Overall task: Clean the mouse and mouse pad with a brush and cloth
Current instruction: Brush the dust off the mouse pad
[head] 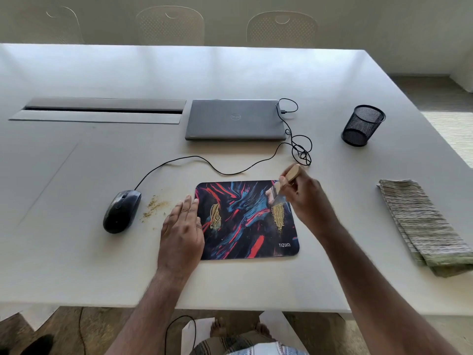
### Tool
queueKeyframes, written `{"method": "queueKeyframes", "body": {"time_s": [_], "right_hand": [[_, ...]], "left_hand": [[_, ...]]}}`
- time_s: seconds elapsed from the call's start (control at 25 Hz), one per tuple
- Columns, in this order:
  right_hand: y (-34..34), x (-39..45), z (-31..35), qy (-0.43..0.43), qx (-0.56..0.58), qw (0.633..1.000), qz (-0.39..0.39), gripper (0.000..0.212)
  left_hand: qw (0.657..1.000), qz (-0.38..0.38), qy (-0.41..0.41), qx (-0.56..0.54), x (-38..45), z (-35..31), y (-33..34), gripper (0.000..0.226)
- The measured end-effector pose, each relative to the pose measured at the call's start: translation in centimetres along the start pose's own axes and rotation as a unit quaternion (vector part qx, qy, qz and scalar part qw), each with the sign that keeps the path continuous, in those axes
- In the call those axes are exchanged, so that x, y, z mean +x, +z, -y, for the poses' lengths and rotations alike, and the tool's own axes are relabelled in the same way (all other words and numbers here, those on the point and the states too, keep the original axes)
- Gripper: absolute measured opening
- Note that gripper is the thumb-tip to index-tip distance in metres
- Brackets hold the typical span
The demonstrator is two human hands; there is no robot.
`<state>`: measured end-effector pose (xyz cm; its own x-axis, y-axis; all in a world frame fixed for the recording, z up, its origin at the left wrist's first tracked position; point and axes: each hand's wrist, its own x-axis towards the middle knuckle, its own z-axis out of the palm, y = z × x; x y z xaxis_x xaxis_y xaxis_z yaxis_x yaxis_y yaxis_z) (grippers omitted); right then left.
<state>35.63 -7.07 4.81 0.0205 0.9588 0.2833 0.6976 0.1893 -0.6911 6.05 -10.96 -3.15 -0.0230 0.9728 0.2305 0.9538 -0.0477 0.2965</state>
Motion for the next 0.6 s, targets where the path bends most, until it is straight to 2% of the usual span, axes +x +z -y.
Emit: {"method": "queueKeyframes", "body": {"time_s": [0.08,0.2,0.32,0.48,0.6], "right_hand": [[-0.3,0.1,-0.6,0.010,-0.036,0.999,-0.008,0.007],[-1.8,0.7,-1.7,0.017,-0.098,0.993,-0.064,0.009],[-1.9,0.9,-1.0,0.018,-0.018,0.997,-0.078,0.013],[0.0,0.4,-0.5,0.059,0.029,0.998,0.015,0.022],[-0.6,0.8,-1.6,0.094,0.024,0.995,-0.036,0.029]], "left_hand": [[1.000,0.001,0.003,0.000,0.0,0.0,0.0,0.054],[1.000,0.005,0.000,-0.002,0.0,-0.1,-0.1,0.054],[1.000,0.008,-0.004,-0.006,0.0,-0.2,-0.2,0.054],[1.000,0.012,-0.003,-0.004,0.0,-0.1,-0.2,0.054],[1.000,0.016,-0.007,-0.008,0.0,-0.1,-0.3,0.055]]}}
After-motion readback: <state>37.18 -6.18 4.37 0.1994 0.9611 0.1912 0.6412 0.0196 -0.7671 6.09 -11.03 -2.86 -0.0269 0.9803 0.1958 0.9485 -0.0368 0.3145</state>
